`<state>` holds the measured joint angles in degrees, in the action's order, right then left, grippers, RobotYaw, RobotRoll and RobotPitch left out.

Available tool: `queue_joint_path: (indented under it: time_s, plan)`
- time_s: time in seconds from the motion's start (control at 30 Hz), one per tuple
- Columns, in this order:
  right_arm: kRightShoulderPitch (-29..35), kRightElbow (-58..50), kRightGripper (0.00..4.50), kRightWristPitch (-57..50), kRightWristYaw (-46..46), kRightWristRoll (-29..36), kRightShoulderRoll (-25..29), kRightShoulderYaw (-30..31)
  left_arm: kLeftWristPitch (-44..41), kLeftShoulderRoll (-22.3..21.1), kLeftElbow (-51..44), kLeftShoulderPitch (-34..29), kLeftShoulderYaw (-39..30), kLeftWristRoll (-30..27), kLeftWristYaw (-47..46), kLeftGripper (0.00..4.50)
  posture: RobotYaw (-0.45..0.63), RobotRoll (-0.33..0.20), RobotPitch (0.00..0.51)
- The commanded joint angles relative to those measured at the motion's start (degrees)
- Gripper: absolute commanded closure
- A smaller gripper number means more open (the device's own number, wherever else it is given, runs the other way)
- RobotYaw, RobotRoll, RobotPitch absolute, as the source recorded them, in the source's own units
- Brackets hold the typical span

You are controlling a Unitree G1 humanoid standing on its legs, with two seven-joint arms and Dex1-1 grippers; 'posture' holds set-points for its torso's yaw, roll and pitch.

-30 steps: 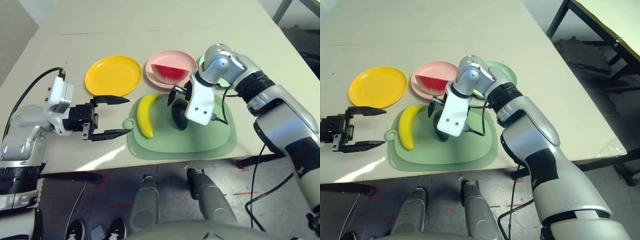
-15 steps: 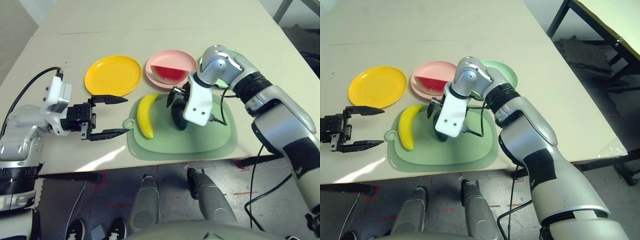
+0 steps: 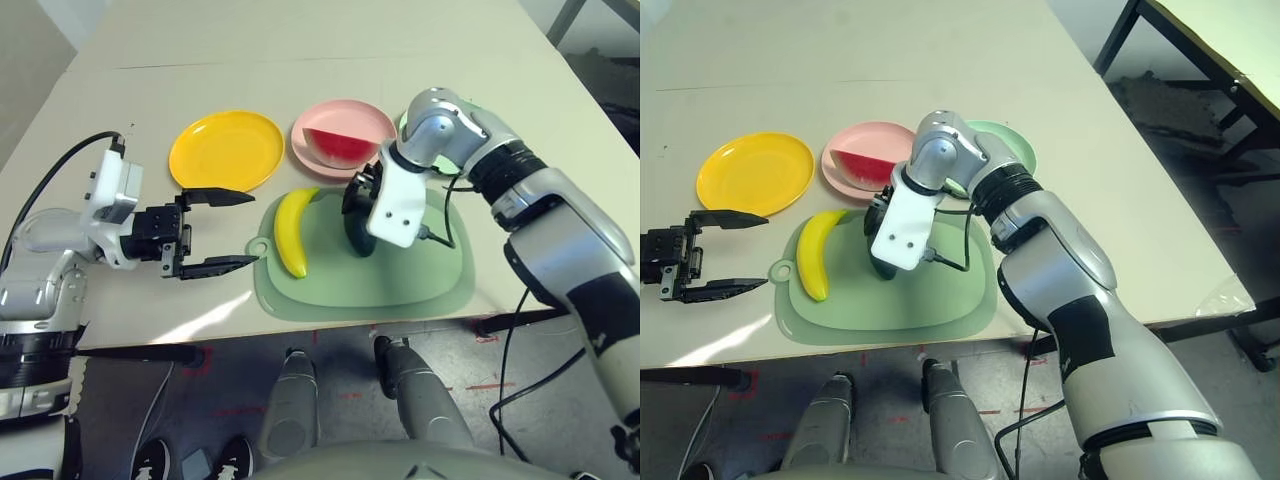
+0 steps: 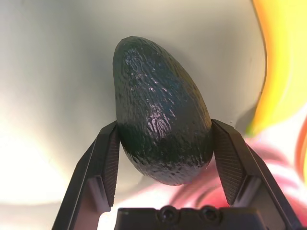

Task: Place the fruits into color-matched plates.

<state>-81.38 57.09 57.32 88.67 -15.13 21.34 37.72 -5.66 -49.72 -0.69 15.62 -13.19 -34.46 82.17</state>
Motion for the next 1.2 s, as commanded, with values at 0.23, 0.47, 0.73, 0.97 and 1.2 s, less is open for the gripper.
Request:
queue_joint_path:
  time_s: [0.23, 0.47, 0.73, 0.97, 1.2]
  plan:
    - [-6.3, 7.4, 1.41, -10.9, -12.0, -8.1, 7.5, -3.2, -3.9, 3.5, -3.5, 0.5, 2.0, 0.5, -6.9, 0.00, 0.01, 0.000, 0.247]
    - [-8.3, 15.5, 1.41, -19.0, -28.2, -21.5, 9.8, 1.5, -2.9, 3.2, -0.9, 2.4, 3.6, 2.2, -5.8, 0.00, -0.01, 0.000, 0.244]
    - [-5.7, 20.1, 1.41, -27.5, -40.1, -27.0, 8.3, 2.3, -2.8, 2.6, -1.5, 1.5, 3.6, 2.9, -5.0, 0.00, 0.01, 0.000, 0.249]
    - [-3.8, 21.0, 1.41, -30.6, -42.4, -27.8, 7.4, 1.2, -3.1, 2.4, -3.6, -0.5, 2.8, 2.5, -5.8, 0.00, 0.03, 0.000, 0.255]
    - [-3.1, 21.2, 0.05, -31.4, -43.5, -27.9, 7.9, 0.8, -3.1, 2.8, -4.7, -1.4, 3.0, 2.6, -6.8, 0.00, 0.03, 0.000, 0.250]
